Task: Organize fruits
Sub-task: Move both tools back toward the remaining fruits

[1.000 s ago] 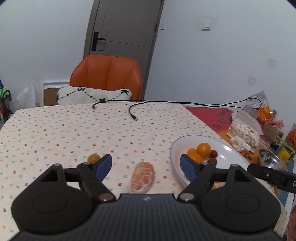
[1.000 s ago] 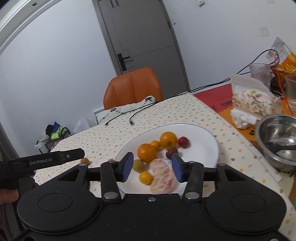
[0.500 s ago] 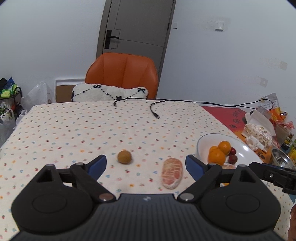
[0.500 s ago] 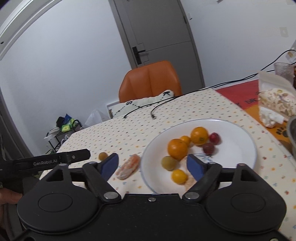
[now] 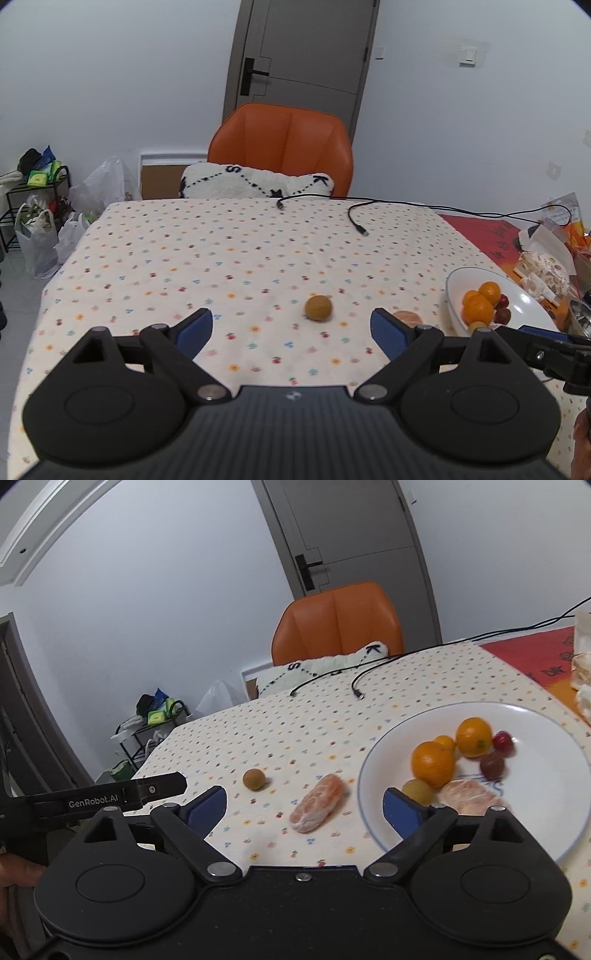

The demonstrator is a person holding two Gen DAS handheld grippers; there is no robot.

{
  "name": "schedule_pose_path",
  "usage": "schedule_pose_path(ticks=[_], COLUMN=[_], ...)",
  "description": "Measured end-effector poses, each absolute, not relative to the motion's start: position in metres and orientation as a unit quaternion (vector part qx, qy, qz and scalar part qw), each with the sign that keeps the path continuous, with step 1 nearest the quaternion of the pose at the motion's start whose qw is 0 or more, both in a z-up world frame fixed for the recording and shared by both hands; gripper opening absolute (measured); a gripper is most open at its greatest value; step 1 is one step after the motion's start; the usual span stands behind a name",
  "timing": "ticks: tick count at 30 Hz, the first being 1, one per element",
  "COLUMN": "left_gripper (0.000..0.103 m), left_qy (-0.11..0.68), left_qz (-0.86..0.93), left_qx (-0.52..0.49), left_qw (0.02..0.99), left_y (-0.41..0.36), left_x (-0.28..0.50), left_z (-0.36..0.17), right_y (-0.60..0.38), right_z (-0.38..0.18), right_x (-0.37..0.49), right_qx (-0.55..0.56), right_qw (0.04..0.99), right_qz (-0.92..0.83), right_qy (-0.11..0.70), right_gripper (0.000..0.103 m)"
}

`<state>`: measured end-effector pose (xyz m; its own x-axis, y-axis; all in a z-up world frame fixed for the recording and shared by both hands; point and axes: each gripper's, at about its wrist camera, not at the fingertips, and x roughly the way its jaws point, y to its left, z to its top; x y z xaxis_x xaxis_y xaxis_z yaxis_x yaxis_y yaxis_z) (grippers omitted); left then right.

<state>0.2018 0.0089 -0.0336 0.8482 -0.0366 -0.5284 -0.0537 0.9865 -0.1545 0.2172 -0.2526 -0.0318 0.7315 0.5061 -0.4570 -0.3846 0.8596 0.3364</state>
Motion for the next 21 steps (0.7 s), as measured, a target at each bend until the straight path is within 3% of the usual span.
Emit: schedule_pose_path(ticks=[6,13,17,21], left_gripper=[0.091,0.091,0.091,0.091], left_qy=[0.278,0.282,0.287,0.287], left_qz=[0.005,0.001,0.002,0.002], left_qx=[-0.083,-0.083,-0.086,-0.085], left_qw=[0.957,0.956,0.954,0.954], left_y=[0.017,0.018,0.021,0.026], left_x=[0.202,0.203,0.203,0.202], left_z=[-0.035,-0.04,-0.043,-0.044], right_y=[-0.242,-0.232,-0.226,-0.219], right_z=[-0.033,-0.041,-0.047,-0.054], right_x=[0.219,0.225,0.229,0.235], right_qx=[0.105,0.11,0.105,0.098], right_qw=[0.922,0.911,0.909,0.909], right_qz=[0.248,0.258,0.254,0.244], right_qy=[0.279,0.301,0.312,0.323], right_gripper=[0.09,0.072,0.068,0.058])
